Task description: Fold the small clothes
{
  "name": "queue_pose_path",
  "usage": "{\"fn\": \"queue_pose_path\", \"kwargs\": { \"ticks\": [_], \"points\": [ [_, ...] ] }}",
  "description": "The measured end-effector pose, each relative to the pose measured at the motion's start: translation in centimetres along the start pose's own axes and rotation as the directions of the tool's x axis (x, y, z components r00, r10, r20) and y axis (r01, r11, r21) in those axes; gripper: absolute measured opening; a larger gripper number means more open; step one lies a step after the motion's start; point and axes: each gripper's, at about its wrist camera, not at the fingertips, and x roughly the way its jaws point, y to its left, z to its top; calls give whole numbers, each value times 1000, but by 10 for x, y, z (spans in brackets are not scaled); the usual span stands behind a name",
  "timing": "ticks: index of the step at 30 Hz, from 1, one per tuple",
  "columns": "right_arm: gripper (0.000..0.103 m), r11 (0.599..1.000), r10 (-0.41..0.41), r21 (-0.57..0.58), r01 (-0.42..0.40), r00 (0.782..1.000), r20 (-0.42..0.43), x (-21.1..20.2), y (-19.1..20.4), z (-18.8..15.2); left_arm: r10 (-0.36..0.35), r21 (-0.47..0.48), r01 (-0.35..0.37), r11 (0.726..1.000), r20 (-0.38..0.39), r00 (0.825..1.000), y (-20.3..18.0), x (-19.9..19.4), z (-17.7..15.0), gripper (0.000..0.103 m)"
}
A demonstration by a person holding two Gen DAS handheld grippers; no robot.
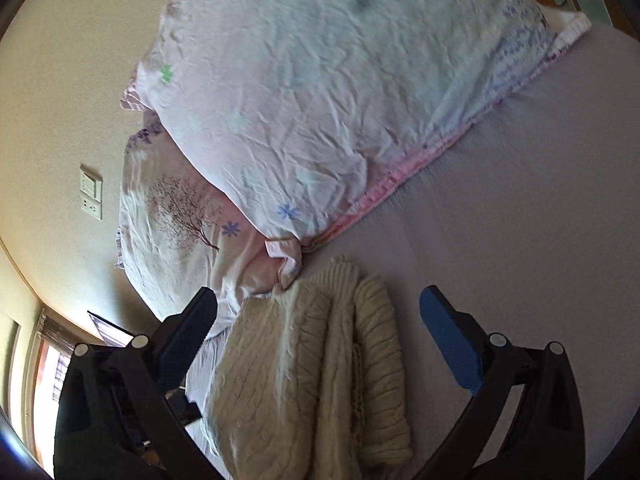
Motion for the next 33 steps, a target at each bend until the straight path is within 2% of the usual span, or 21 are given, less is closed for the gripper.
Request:
{"fn": "queue_pose_path", "kwargs": {
  "ticks": [1, 2, 4, 5, 6, 8, 11, 13, 15, 17, 19, 21, 23, 25, 27, 28, 29, 30, 31, 32, 33],
  "points": [
    [101, 1000, -13, 10, 13, 999, -39, 6, -2, -2, 95, 13, -96, 995, 79, 992, 3, -21, 2, 101],
    [101, 1000, -24, 10, 24, 996, -81, 13, -3, -5, 200, 14, -204, 979, 139, 970, 7, -39, 5, 101],
    [101, 999, -39, -8, 38, 987, -156, 28, -1, -12, 401, 6, -409, 913, 180, 898, 20, -63, 9, 101],
    [101, 999, -45, -20, 42, 981, -188, 35, 1, -16, 484, -22, -488, 872, 176, 857, 30, -70, 9, 101],
    [101, 998, -55, -33, 49, 975, -214, 41, 4, -20, 521, -46, -521, 852, 148, 840, 41, -72, 8, 101],
    [101, 996, -80, -61, 67, 966, -248, 50, 8, -27, 526, -74, -522, 850, 55, 849, 62, -66, 2, 101],
    [101, 989, -119, -117, 92, 961, -252, 56, 17, -34, 538, -43, -538, 842, -17, 843, 74, -45, -9, 101],
    [101, 986, -127, -134, 96, 961, -247, 57, 20, -37, 516, -47, -516, 855, -17, 857, 79, -38, -9, 101],
    [100, 982, -136, -158, 99, 960, -243, 59, 24, -42, 475, -81, -476, 876, -23, 879, 82, -32, -12, 101],
    [87, 973, -159, -203, 109, 954, -252, 64, 31, -47, 459, -91, -457, 885, -4, 889, 84, -33, -15, 97],
    [52, 959, -197, -251, 132, 948, -252, 70, 40, -53, 460, -96, -458, 884, -1, 888, 85, -26, -14, 85],
    [43, 975, -130, -209, 73, 954, -272, 73, 39, -57, 448, -90, -446, 890, 0, 894, 83, -28, -14, 71],
    [40, 982, -38, -188, -14, 963, -266, 71, 47, -62, 415, -79, -414, 907, 3, 910, 78, -46, -16, 56],
    [39, 976, 80, -172, -134, 955, -286, 72, 60, -69, 415, -42, -413, 910, 23, 910, 66, -68, -18, 54],
    [40, 962, 145, -176, -207, 939, -313, 83, 76, -78, 471, 17, -474, 880, 83, 878, 52, -94, -21, 55],
    [46, 962, 131, -189, -198, 939, -317, 91, 83, -81, 507, 24, -512, 859, 112, 855, 49, -105, -21, 62],
    [50, 965, 65, -225, -138, 950, -306, 98, 88, -83, 552, 26, -559, 828, 133, 823, 49, -113, -19, 71],
    [58, 963, -22, -265, -51, 963, -267, 98, 91, -83, 618, 28, -630, 776, 158, 770, 48, -119, -19, 72],
    [59, 954, -108, -295, 49, 977, -186, 91, 92, -81, 678, 29, -693, 720, 181, 712, 47, -123, -19, 72],
    [60, 949, -136, -299, 104, 987, -90, 76, 92, -78, 704, 39, -724, 689, 204, 681, 44, -125, -21, 74],
    [63, 957, -94, -278, 83, 995, -27, 58, 92, -76, 707, 55, -733, 678, 224, 671, 39, -129, -26, 77]
  ]
}}
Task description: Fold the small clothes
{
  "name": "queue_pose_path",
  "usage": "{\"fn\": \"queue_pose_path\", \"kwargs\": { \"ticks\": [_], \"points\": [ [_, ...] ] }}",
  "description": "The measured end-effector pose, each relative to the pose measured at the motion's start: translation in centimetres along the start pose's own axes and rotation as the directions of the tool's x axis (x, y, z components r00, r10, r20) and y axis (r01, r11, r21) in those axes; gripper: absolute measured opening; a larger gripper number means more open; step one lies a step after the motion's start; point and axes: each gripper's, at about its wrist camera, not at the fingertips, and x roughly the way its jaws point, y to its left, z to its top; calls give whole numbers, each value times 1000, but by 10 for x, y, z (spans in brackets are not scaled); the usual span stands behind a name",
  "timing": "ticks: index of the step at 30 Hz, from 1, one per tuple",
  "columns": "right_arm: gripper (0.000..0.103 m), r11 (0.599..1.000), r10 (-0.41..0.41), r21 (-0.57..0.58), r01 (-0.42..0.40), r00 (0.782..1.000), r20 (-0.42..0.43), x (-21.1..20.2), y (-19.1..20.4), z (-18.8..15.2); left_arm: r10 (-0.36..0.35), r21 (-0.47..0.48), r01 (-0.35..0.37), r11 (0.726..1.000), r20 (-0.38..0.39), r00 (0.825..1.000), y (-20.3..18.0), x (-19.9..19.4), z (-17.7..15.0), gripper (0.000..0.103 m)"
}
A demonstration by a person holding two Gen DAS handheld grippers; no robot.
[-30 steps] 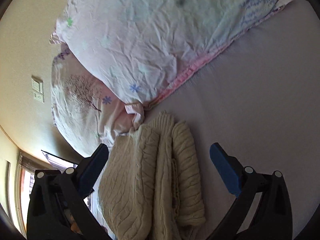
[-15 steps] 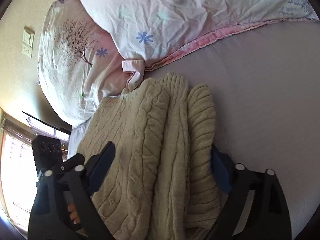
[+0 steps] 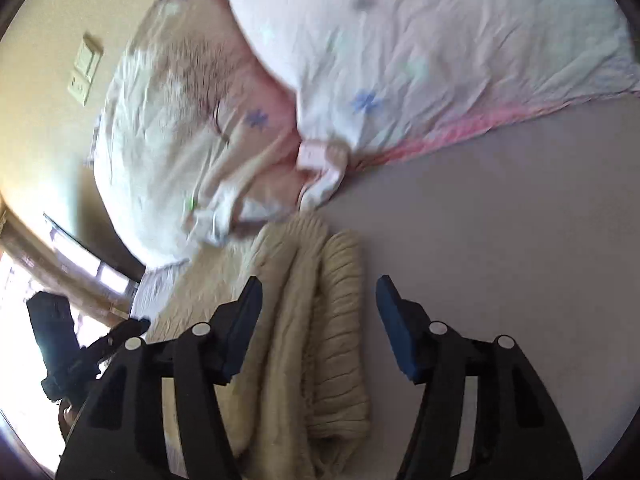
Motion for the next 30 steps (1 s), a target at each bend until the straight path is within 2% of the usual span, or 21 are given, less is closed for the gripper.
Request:
{"fn": "queue_pose_path", "kwargs": {
  "ticks": [1, 2, 3, 5, 6, 8, 9, 10, 11, 12, 15, 16, 18, 20, 21, 22, 23, 24, 25, 27, 30],
  "points": [
    [64, 997, 69, 17, -69, 997, 42, -14, -1, 1, 4, 17, -4, 1000, 16, 1000, -2, -7, -4, 87],
    [64, 991, 135, 15, -136, 989, 60, -22, 3, 1, 16, 37, -17, 999, 28, 999, -4, -14, -8, 91],
    [64, 987, 161, -14, -160, 985, 57, -26, 12, 0, 32, 64, -35, 997, 37, 999, -8, -20, -12, 91],
    [61, 988, 131, -86, -129, 991, 18, -17, 33, -6, 79, 118, -85, 989, 54, 995, -17, -28, -20, 93],
    [55, 986, 121, -109, -122, 992, -23, -7, 43, -10, 97, 131, -105, 986, 62, 993, -20, -31, -25, 94],
    [50, 987, 76, -133, -90, 992, -104, 17, 55, -15, 100, 139, -108, 984, 68, 993, -23, -37, -34, 95],
    [43, 988, 27, -149, -48, 990, -140, 31, 60, -17, 97, 138, -106, 985, 69, 993, -24, -38, -38, 96],
    [14, 987, -19, -160, -7, 986, -164, 42, 57, -18, 101, 136, -110, 985, 71, 992, -23, -40, -41, 96],
    [12, 985, -49, -172, 20, 985, -165, 49, 55, -23, 107, 137, -116, 984, 72, 992, -23, -40, -45, 98],
    [10, 986, -47, -165, 26, 991, -126, 45, 52, -24, 122, 138, -131, 982, 70, 990, -23, -41, -49, 100],
    [9, 996, -85, -39, 85, 996, 0, 19, 28, -17, 162, 139, -172, 975, 78, 984, -22, -44, -62, 102],
    [9, 990, -137, -28, 137, 990, 21, 18, 25, -15, 159, 142, -168, 975, 73, 985, -22, -44, -68, 102],
    [11, 977, -213, -22, 213, 977, 10, 21, 20, -18, 163, 145, -170, 975, 60, 985, -23, -41, -76, 102],
    [15, 977, -208, -43, 207, 978, -5, 22, 20, -24, 172, 145, -176, 974, 44, 984, -24, -37, -82, 102],
    [29, 981, -190, -42, 190, 982, 6, 17, 22, -26, 175, 146, -178, 973, 34, 984, -24, -34, -84, 102],
    [50, 981, -190, -42, 190, 982, 20, 3, 26, -30, 181, 146, -183, 972, 24, 983, -25, -32, -87, 102],
    [65, 979, -199, -47, 200, 979, 38, -10, 30, -33, 189, 145, -190, 971, 19, 982, -25, -30, -89, 102],
    [88, 978, -194, -63, 197, 979, 57, -25, 33, -37, 196, 145, -196, 970, 16, 980, -25, -29, -90, 102],
    [97, 981, -173, -81, 178, 982, 70, -40, 34, -43, 204, 146, -204, 968, 17, 979, -25, -28, -92, 102],
    [101, 981, -146, -125, 150, 988, 46, -58, 38, -61, 219, 155, -219, 963, 20, 976, -26, -26, -94, 102],
    [101, 957, -219, -203, 208, 975, -35, -51, 48, -91, 260, 180, -258, 949, 10, 965, -30, -17, -98, 102]
  ]
}}
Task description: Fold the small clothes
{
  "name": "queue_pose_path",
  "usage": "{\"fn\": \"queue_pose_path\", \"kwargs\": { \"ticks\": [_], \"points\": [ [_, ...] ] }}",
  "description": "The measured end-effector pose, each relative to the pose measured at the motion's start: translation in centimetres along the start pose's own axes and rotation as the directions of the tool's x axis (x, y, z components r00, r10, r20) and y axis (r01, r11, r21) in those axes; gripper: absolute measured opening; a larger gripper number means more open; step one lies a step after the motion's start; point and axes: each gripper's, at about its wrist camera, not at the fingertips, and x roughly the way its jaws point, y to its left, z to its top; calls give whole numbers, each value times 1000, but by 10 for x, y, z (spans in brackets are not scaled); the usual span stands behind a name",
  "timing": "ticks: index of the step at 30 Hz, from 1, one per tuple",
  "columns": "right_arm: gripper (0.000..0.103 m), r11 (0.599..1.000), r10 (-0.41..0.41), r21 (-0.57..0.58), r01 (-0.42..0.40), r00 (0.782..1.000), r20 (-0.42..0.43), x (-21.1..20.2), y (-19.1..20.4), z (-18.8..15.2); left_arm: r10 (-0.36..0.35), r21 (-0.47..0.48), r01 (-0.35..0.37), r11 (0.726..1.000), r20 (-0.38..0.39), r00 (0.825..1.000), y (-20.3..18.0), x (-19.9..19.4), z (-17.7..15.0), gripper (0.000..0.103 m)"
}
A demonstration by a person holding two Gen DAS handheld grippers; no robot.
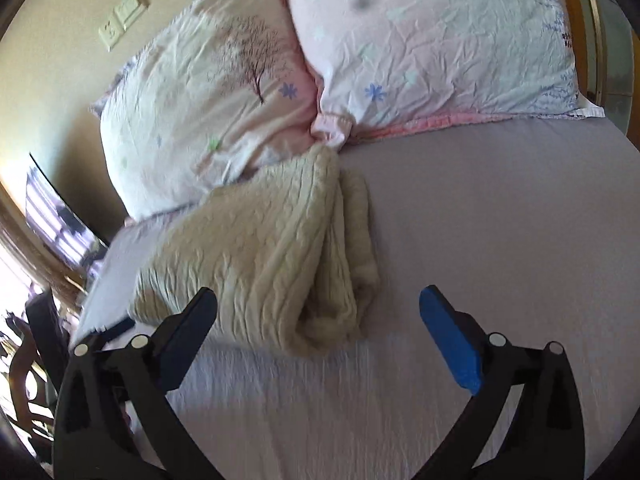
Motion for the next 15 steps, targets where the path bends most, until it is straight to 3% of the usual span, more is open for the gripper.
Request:
{"fn": "queue_pose_path", "kwargs": {
  "ticks": [4, 8, 12, 15],
  "points": [
    [101, 983, -137, -133, 128, 989, -60, 21, 23, -38, 52, 51, -50, 997, -39, 998, -10, 11, -5, 102],
    [101, 964, -197, -201, 177, 976, -87, 42, 37, -50, 92, 49, -88, 995, -86, 992, -8, 20, -7, 102],
    [101, 938, -270, -251, 240, 958, -93, 50, 44, -53, 66, 16, -65, 998, -96, 993, -2, 21, -8, 102],
    [101, 940, -269, -241, 241, 959, -92, 50, 43, -52, 69, 19, -68, 998, -97, 993, -3, 22, -8, 102]
  ]
}}
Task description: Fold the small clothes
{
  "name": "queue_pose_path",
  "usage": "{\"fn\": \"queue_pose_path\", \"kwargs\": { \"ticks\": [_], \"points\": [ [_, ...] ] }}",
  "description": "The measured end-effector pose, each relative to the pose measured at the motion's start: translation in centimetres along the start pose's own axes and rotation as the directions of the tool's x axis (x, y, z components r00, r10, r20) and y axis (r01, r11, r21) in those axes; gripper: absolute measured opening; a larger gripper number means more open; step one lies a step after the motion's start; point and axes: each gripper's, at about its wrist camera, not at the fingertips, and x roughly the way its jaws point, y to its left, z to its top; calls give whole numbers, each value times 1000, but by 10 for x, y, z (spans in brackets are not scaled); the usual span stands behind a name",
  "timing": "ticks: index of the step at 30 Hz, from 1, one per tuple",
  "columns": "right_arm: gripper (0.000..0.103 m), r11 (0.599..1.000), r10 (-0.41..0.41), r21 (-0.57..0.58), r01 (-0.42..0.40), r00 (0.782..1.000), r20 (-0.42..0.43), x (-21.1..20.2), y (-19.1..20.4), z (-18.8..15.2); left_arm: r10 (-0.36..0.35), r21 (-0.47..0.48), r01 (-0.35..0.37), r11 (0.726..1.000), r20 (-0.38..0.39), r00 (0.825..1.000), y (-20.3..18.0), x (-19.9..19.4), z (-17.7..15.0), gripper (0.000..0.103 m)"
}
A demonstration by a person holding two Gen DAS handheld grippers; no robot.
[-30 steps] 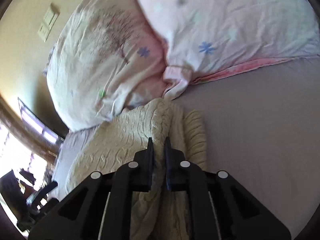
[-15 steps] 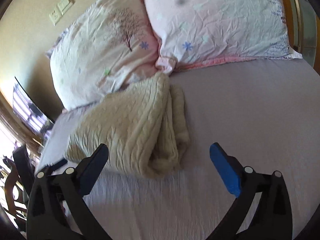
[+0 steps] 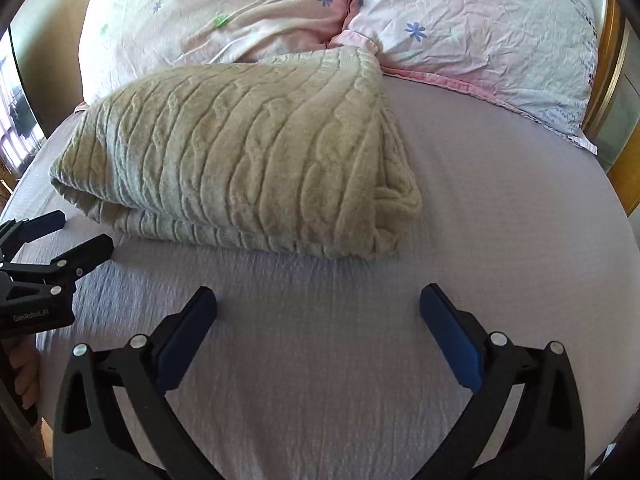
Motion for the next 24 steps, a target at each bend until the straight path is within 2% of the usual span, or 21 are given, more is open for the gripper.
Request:
{"fn": "queue_pose_path", "kwargs": {
  "ticks": [24],
  "points": [
    [101, 1000, -1, -1, 1, 1000, 3, -1, 1, -2, -2, 1, 2, 1000, 0, 1000, 0, 0, 0, 102]
  ]
}}
